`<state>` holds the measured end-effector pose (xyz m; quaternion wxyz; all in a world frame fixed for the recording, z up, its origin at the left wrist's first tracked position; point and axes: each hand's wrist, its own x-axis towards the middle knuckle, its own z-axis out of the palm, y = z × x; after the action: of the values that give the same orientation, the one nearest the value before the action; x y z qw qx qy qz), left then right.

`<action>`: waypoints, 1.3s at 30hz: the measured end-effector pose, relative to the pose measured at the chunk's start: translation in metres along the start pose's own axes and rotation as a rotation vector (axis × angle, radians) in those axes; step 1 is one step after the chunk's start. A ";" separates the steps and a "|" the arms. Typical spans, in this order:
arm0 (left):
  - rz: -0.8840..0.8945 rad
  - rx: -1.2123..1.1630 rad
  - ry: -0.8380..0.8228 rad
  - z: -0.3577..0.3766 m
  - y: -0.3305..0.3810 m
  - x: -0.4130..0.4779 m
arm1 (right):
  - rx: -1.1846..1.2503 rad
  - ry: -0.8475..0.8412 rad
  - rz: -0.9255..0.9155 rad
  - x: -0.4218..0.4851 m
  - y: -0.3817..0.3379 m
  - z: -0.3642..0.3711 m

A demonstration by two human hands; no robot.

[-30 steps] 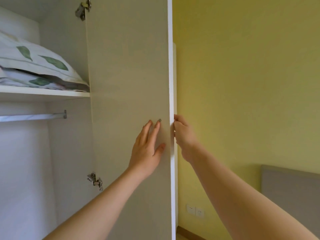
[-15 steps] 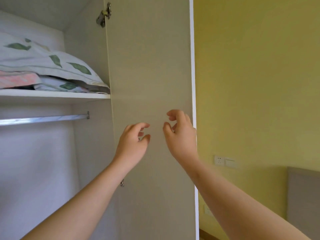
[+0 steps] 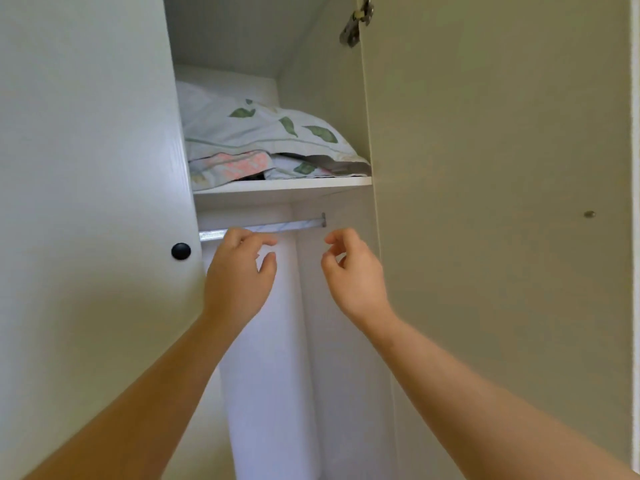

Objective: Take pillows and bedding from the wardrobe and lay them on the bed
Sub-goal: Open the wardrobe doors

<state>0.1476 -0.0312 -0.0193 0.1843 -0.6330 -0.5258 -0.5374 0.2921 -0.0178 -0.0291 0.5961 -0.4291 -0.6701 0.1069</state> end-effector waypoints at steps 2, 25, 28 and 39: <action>0.030 0.094 0.076 -0.014 -0.021 0.003 | 0.030 -0.042 -0.001 0.001 -0.006 0.022; -0.142 0.510 0.002 -0.027 -0.102 0.035 | 0.177 -0.247 -0.050 0.002 -0.010 0.108; -0.142 0.471 0.007 -0.036 -0.091 0.027 | 0.218 -0.260 -0.036 -0.004 -0.008 0.102; -0.144 0.118 0.153 -0.121 -0.021 -0.050 | 0.531 -0.441 -0.104 -0.052 -0.052 0.082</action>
<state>0.0770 -0.1428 -0.0269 0.2219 -0.5388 -0.5850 -0.5640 0.1918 -0.0562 -0.0532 0.5327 -0.1908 -0.7525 0.3371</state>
